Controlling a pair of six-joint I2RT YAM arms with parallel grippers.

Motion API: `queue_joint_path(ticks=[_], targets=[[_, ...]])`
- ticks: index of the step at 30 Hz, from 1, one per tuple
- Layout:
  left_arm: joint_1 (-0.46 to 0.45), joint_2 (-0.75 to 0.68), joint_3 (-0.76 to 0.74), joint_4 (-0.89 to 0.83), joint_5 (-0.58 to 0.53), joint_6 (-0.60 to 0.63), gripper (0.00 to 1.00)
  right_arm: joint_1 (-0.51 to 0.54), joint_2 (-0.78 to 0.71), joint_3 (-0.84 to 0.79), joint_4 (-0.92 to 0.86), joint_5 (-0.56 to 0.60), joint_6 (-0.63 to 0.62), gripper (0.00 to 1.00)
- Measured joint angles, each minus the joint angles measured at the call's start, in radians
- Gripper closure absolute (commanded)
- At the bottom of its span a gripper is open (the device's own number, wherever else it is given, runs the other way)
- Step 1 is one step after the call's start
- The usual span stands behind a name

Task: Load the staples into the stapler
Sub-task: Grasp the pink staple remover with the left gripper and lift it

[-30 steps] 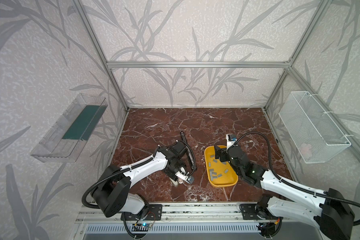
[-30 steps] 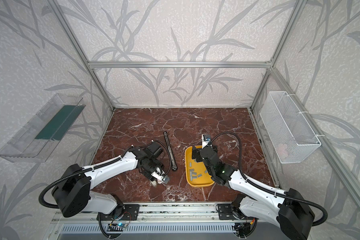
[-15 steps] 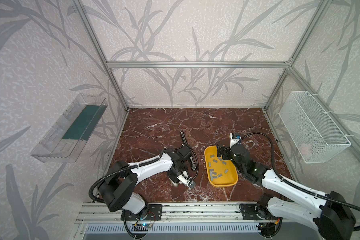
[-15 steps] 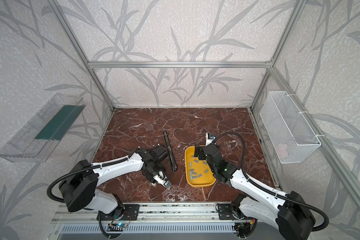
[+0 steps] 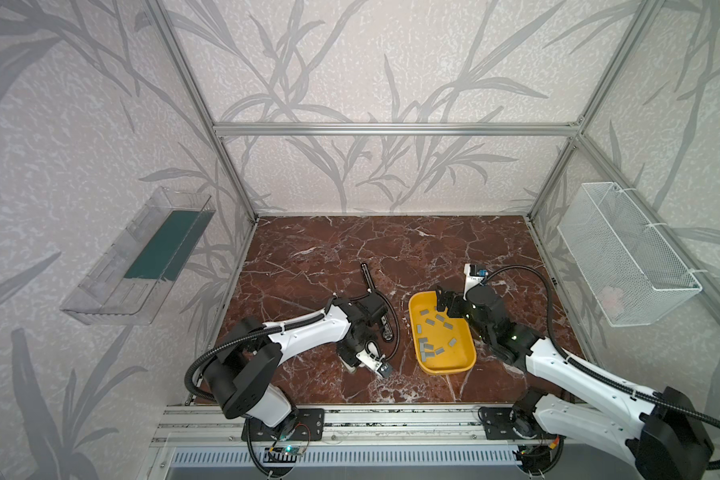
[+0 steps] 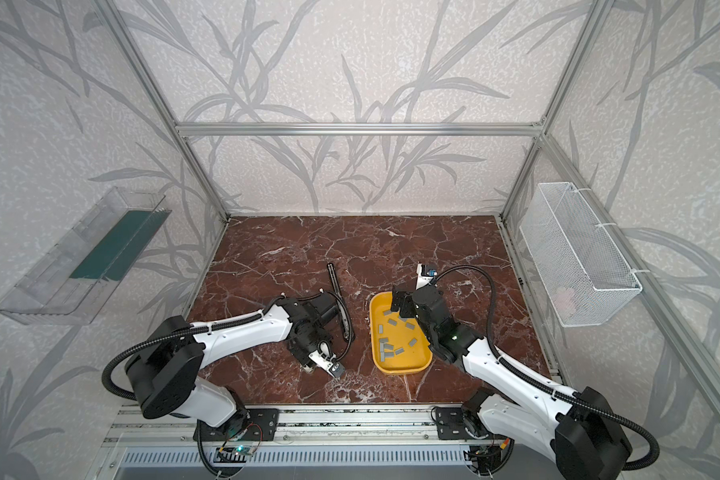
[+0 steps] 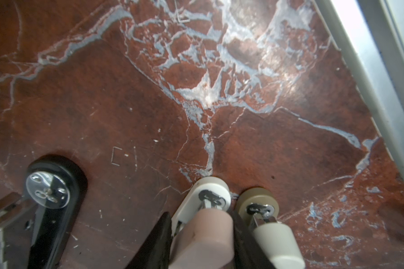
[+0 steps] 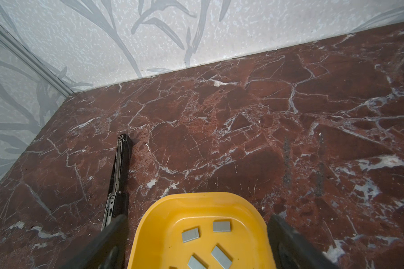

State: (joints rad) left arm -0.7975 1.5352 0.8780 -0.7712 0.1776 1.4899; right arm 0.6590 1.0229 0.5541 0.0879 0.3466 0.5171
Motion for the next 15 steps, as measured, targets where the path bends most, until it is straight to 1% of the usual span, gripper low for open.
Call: queue_joint_path(ticks=[2, 6, 8, 13, 15], targets=[[0.000, 0.000, 0.000, -0.002, 0.000, -0.003, 0.66, -0.001, 0.000, 0.000, -0.001, -0.008, 0.007, 0.07], [0.000, 0.008, 0.004, -0.008, -0.002, -0.009, 0.77, -0.005, 0.001, 0.000, -0.003, -0.018, 0.013, 0.07], [0.000, 0.011, 0.008, -0.014, -0.002, -0.009, 0.80, -0.007, 0.001, 0.000, -0.004, -0.021, 0.014, 0.07], [0.000, 0.010, 0.022, -0.018, 0.007, -0.021, 1.00, -0.010, 0.001, 0.000, -0.004, -0.035, 0.015, 0.07], [0.000, 0.002, 0.023, -0.010, 0.008, -0.037, 1.00, -0.011, 0.001, 0.000, -0.004, -0.035, 0.015, 0.07]])
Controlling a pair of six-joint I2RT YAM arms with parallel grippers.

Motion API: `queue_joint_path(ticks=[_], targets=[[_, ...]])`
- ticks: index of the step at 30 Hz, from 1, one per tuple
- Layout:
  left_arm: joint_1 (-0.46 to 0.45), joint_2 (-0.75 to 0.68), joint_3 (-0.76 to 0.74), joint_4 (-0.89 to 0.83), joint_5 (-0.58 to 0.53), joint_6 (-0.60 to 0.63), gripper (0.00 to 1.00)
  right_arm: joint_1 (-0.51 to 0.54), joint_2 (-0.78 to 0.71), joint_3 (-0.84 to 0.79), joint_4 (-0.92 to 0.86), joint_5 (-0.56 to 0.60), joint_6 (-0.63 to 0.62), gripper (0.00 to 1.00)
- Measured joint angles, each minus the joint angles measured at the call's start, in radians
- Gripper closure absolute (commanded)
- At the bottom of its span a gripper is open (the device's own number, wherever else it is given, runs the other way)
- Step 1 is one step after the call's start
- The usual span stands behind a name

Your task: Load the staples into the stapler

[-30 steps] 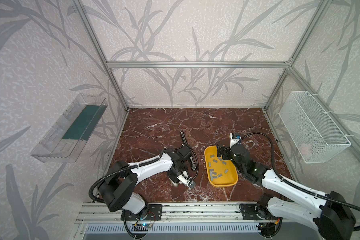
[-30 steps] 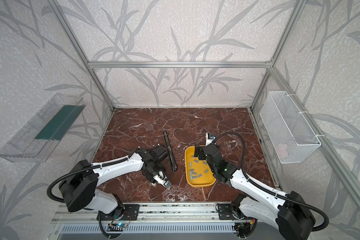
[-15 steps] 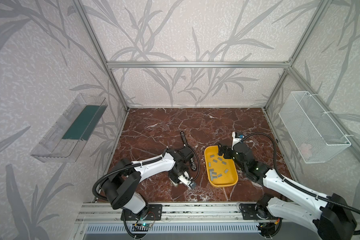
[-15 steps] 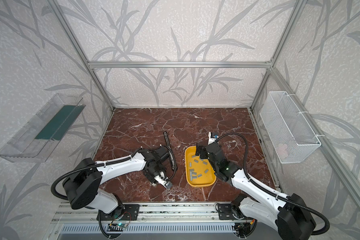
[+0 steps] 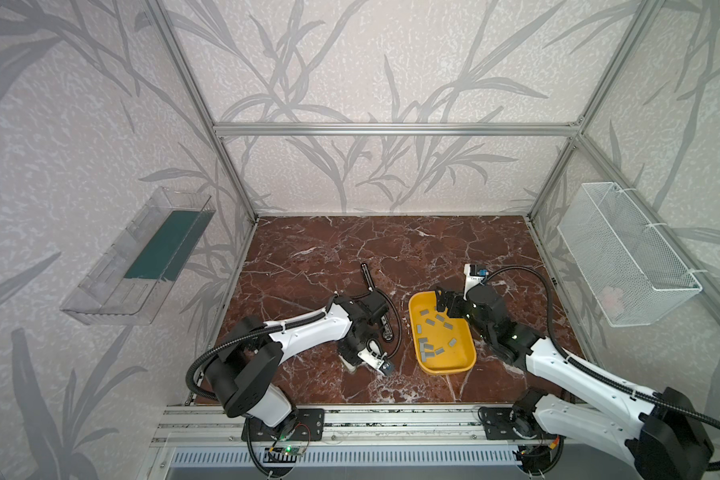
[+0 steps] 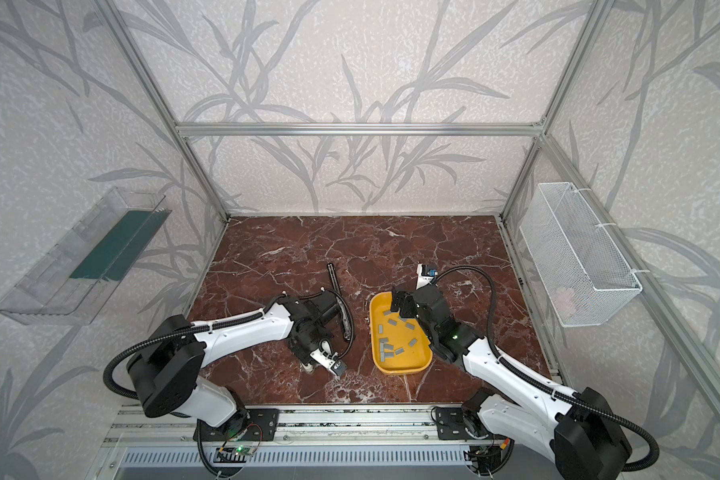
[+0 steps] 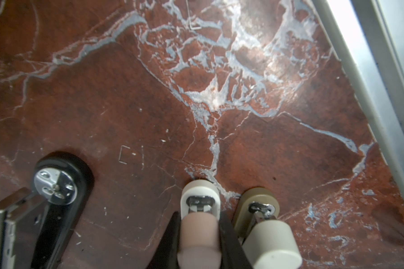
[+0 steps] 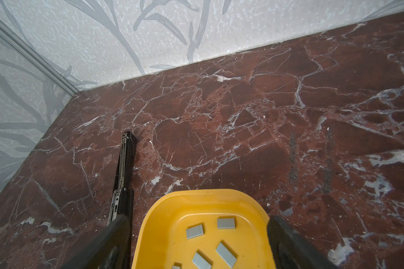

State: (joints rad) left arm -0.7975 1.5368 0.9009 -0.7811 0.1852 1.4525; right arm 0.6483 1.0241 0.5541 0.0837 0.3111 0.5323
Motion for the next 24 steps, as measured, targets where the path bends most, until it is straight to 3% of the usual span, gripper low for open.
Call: queue_joint_path(ticks=[11, 24], targets=[[0.091, -0.241, -0.016, 0.267, 0.008, -0.200, 1.00, 0.000, 0.000, 0.000, 0.006, -0.063, -0.010, 0.10], [0.208, -0.371, -0.083, 0.526, 0.058, -0.414, 1.00, 0.010, 0.165, 0.006, 0.168, -0.390, -0.060, 0.25]])
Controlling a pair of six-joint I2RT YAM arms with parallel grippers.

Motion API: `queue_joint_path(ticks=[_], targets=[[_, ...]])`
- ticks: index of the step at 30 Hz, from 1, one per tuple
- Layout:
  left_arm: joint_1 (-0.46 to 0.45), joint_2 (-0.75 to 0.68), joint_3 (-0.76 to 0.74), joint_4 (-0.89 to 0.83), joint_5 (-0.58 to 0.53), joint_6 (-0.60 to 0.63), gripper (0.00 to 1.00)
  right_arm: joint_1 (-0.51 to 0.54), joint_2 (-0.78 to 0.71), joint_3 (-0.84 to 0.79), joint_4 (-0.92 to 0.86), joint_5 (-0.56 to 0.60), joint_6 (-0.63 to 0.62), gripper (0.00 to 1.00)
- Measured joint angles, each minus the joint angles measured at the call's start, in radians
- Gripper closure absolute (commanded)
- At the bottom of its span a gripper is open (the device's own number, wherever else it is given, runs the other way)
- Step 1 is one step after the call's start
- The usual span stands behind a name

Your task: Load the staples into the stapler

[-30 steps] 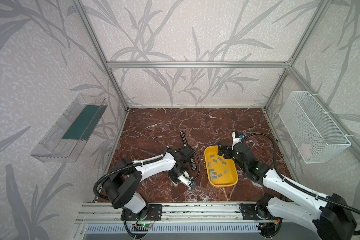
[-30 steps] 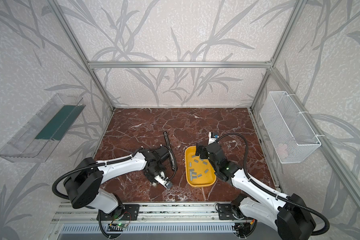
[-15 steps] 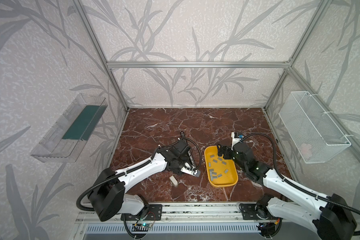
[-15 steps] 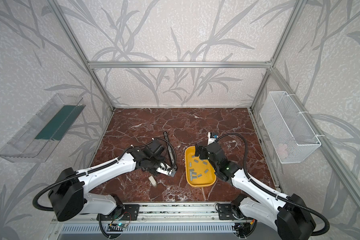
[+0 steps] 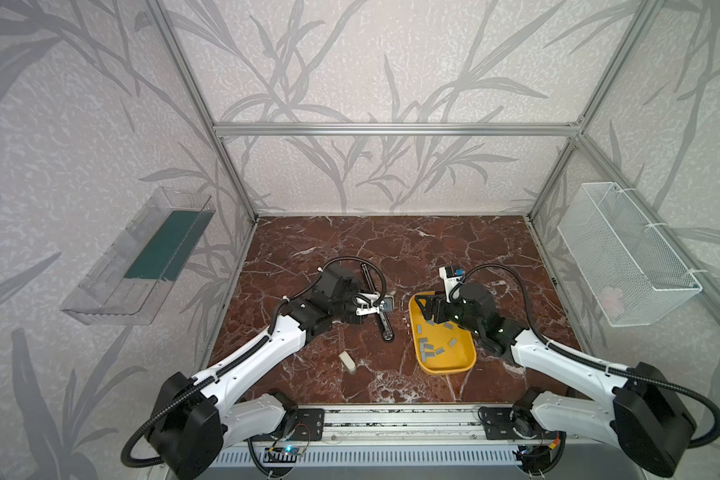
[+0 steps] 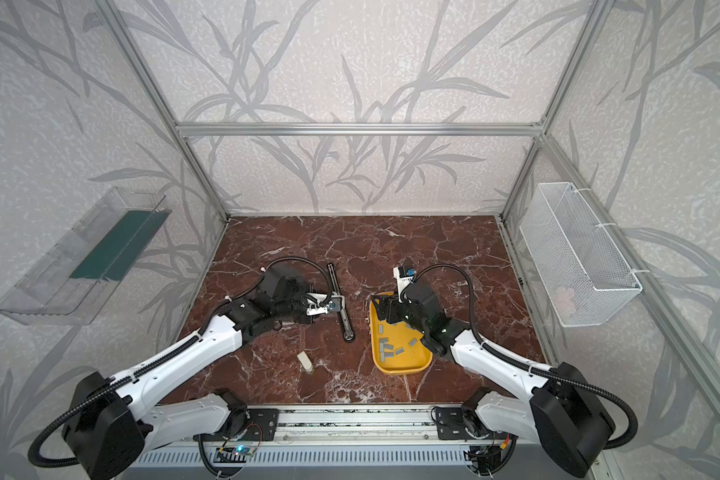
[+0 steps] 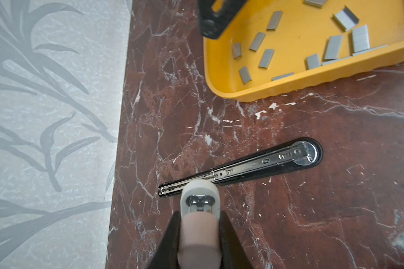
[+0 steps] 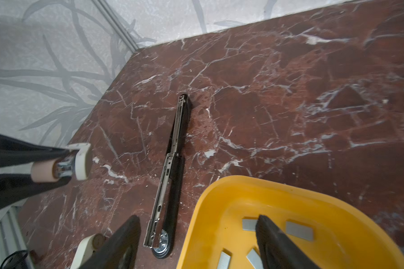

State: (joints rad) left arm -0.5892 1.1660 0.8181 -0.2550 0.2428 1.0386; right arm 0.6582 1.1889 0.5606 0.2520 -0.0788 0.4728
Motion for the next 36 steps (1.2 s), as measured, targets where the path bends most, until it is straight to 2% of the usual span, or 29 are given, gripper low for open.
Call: queue_joint_path(ticks=[9, 13, 18, 26, 36], targets=[[0.000, 0.034, -0.003, 0.021, 0.084, -0.055, 1.00, 0.029, 0.115, 0.014, 0.173, -0.203, 0.038, 0.27], [-0.002, 0.042, -0.003, 0.018, 0.119, -0.074, 1.00, 0.041, 0.152, 0.014, 0.240, -0.257, 0.063, 0.28], [-0.006, 0.042, -0.003, 0.014, 0.165, -0.074, 1.00, 0.047, 0.198, 0.016, 0.278, -0.312, 0.097, 0.34], [-0.018, 0.041, 0.000, -0.015, 0.206, -0.071, 1.00, 0.058, 0.225, 0.034, 0.290, -0.342, 0.118, 0.37], [-0.023, 0.041, 0.000, -0.044, 0.207, -0.078, 1.00, 0.063, 0.290, 0.075, 0.291, -0.358, 0.130, 0.55]])
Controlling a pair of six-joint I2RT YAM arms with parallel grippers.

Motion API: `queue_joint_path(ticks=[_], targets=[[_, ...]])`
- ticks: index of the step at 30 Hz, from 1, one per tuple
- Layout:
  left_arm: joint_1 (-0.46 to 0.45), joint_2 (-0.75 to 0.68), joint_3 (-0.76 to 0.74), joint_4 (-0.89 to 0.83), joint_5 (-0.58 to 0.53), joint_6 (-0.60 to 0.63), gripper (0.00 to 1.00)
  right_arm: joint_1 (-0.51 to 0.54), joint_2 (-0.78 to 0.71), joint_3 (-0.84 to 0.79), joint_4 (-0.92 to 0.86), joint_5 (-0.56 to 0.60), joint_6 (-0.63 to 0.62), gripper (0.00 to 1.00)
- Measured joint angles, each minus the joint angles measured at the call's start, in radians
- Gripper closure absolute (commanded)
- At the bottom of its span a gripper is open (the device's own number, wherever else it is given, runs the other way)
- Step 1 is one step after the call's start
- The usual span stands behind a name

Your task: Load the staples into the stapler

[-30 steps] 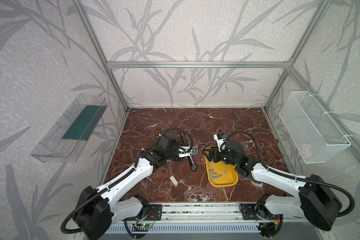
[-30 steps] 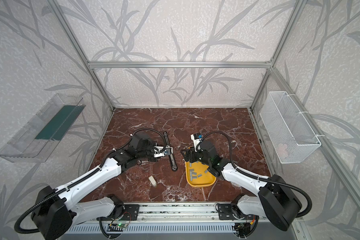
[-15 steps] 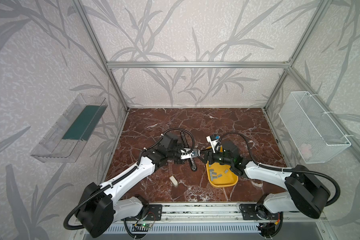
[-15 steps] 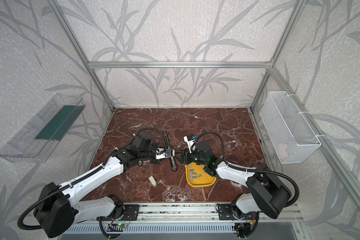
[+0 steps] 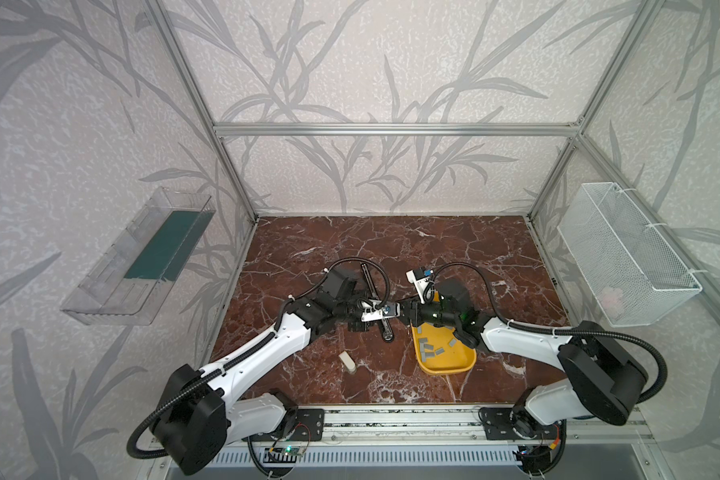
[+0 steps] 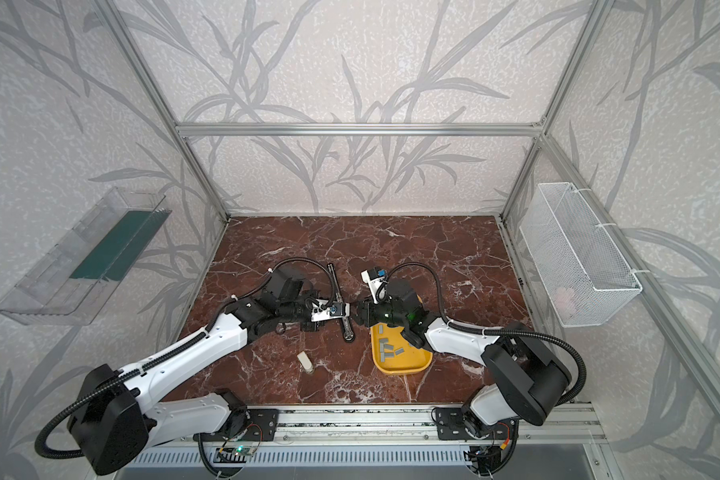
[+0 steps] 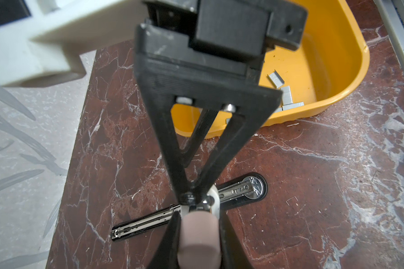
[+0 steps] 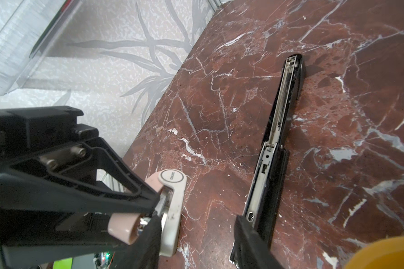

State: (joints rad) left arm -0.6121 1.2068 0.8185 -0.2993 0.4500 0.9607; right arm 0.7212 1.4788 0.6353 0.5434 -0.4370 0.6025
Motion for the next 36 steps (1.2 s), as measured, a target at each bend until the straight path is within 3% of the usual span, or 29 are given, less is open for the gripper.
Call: queue_joint_path(ticks=[6, 11, 22, 30, 36], targets=[[0.003, -0.002, 0.000, -0.026, -0.017, -0.014, 1.00, 0.003, 0.051, 0.016, 0.028, -0.026, 0.020, 0.69], [0.006, -0.003, 0.003, -0.026, -0.009, -0.023, 1.00, 0.004, 0.092, 0.027, 0.027, -0.029, 0.027, 0.73], [0.008, -0.012, 0.004, -0.020, 0.024, -0.027, 1.00, 0.007, 0.080, 0.032, -0.016, -0.005, 0.013, 0.73], [0.022, -0.033, 0.004, -0.008, 0.070, -0.055, 1.00, 0.072, -0.077, 0.031, -0.110, 0.138, -0.100, 0.67], [0.037, -0.046, 0.004, 0.002, 0.151, -0.063, 1.00, 0.097, -0.050, 0.056, -0.136, 0.167, -0.141, 0.68]])
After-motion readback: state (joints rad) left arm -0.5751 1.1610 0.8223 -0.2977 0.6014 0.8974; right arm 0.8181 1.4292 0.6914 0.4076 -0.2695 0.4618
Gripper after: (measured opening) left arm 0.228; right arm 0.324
